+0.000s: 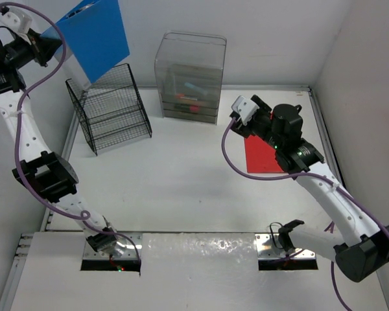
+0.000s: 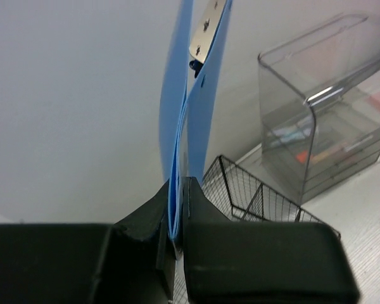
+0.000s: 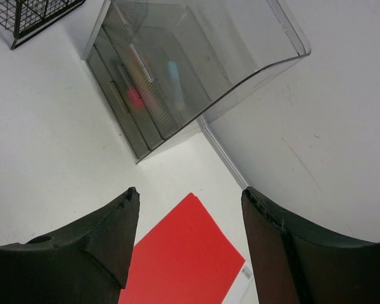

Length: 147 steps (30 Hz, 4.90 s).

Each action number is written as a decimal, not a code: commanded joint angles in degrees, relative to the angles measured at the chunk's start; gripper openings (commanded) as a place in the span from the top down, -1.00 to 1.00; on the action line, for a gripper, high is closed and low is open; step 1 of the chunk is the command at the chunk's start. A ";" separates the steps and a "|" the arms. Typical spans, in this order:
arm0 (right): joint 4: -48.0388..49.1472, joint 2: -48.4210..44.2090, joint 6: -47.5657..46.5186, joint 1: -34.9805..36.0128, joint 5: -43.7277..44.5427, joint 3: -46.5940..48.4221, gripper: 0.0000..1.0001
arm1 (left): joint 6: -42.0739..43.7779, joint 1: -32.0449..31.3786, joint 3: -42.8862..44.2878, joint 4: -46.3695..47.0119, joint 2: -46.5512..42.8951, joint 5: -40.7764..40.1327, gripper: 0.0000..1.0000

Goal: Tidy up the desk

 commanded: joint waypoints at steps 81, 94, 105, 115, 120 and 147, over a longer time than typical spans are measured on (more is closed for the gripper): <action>-4.20 4.64 0.30 0.21 -0.73 1.57 -0.31 | 31.41 -3.51 -6.00 -12.04 -3.40 10.66 1.00; 20.49 28.00 27.94 18.39 17.73 15.88 -0.25 | 28.52 -3.42 -10.49 -8.09 -9.82 5.75 1.00; 24.45 63.85 47.67 21.66 23.97 50.34 -0.15 | 14.10 1.32 -14.18 2.56 -16.68 -3.66 1.00; 31.84 81.02 51.28 21.83 24.59 64.86 0.15 | 10.85 3.96 -13.04 4.66 -15.18 -2.00 1.00; 33.94 85.94 51.02 22.01 29.68 67.76 0.09 | 11.72 4.40 -14.27 4.67 -15.45 -1.21 1.00; 39.48 80.06 47.95 22.98 29.51 47.37 1.00 | 10.23 8.44 -20.85 6.16 -20.36 14.52 1.00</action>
